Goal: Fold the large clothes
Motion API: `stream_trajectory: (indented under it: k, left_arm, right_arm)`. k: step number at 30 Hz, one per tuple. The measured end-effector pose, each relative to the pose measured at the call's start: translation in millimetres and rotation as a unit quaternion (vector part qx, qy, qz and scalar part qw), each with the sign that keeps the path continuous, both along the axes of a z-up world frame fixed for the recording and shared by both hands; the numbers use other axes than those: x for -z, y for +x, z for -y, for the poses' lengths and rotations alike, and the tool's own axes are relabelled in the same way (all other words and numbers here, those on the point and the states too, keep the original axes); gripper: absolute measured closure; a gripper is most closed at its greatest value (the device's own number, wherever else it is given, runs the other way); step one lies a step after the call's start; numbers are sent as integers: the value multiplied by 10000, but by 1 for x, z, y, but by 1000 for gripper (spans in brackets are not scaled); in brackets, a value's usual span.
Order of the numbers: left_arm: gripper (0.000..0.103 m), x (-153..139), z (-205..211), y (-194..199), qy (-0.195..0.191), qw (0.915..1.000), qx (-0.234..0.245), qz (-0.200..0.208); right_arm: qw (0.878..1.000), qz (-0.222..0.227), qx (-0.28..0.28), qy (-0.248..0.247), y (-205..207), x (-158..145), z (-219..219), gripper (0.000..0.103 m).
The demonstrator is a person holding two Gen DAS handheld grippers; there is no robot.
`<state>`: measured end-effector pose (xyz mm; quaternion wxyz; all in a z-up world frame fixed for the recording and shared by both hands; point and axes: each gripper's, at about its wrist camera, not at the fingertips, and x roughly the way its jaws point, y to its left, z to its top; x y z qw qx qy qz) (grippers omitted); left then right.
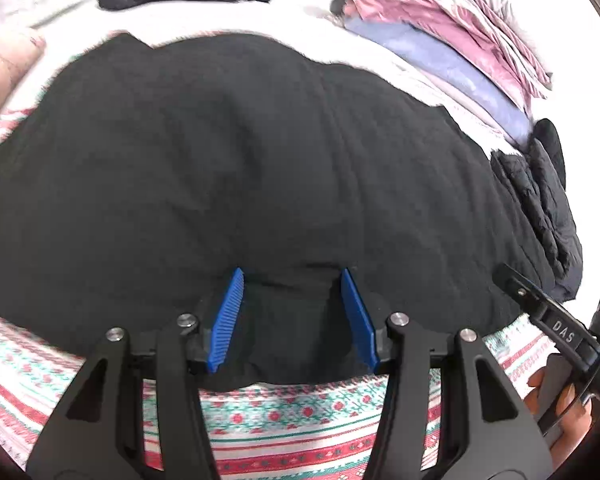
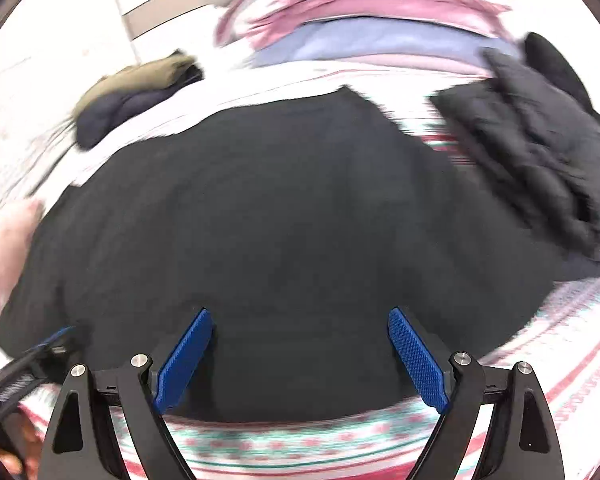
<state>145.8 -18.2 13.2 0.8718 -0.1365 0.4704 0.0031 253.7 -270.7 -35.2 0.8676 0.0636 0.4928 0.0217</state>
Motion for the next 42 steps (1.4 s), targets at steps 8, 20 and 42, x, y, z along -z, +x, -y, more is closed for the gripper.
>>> stream_trajectory:
  k: [8, 20, 42]
  left_arm:
    - [50, -26, -107, -37, -38, 9887, -1422, 473]
    - [69, 3, -178, -50, -1162, 9718, -2044, 194]
    - [77, -13, -163, -49, 696, 9713, -2253, 301]
  right_arm:
    - [9973, 497, 238, 489, -14, -16, 22, 12]
    - [9978, -207, 383, -493, 6, 33, 7, 5]
    - [9976, -291, 469, -416, 5, 30, 5, 2]
